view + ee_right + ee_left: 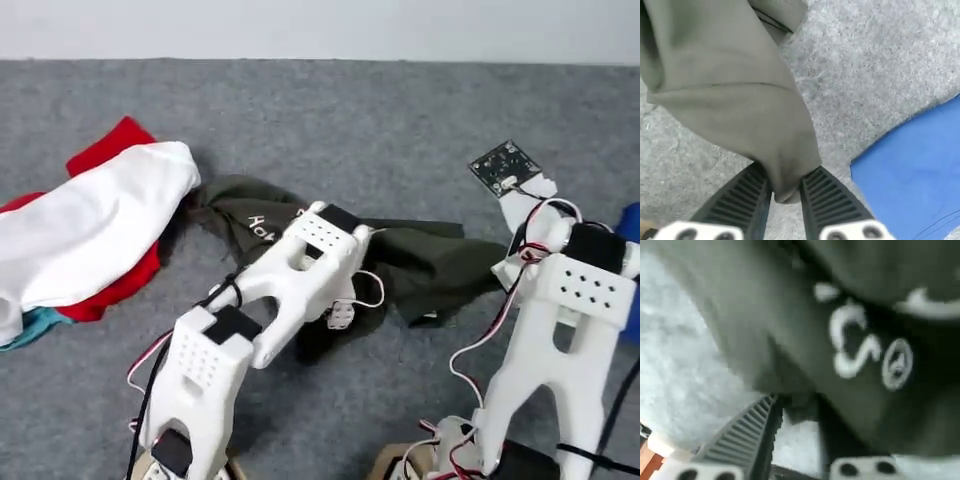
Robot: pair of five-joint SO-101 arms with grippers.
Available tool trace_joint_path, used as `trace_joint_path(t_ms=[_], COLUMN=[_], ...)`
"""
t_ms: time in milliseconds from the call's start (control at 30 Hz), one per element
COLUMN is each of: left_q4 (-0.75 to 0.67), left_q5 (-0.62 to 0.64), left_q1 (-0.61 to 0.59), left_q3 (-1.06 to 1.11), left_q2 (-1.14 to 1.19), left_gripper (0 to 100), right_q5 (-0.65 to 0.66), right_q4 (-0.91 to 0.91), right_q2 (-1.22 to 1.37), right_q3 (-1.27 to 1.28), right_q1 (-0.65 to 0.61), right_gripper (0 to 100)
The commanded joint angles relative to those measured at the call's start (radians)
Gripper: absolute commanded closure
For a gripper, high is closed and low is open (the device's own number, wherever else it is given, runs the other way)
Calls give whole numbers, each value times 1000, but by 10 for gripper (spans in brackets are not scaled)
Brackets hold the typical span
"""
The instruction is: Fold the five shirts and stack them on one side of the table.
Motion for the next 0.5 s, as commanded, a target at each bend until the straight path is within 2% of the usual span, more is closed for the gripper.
trace_joint_path(t_ms=[0,267,467], left_q4=[6,6,8], left_q5=[12,12,12], left_q1=[-14,-14,-14], left_q3=[4,4,5], left_q2=[11,58,-34], left_gripper=[983,987,988], right_q5=[6,6,12], right_q4=[-28,-28,30], right_q2=[-7,-12,-12], right_q3=[-3,-3,-2], right_q1=[-13,-13,-41], right_gripper=[988,988,988])
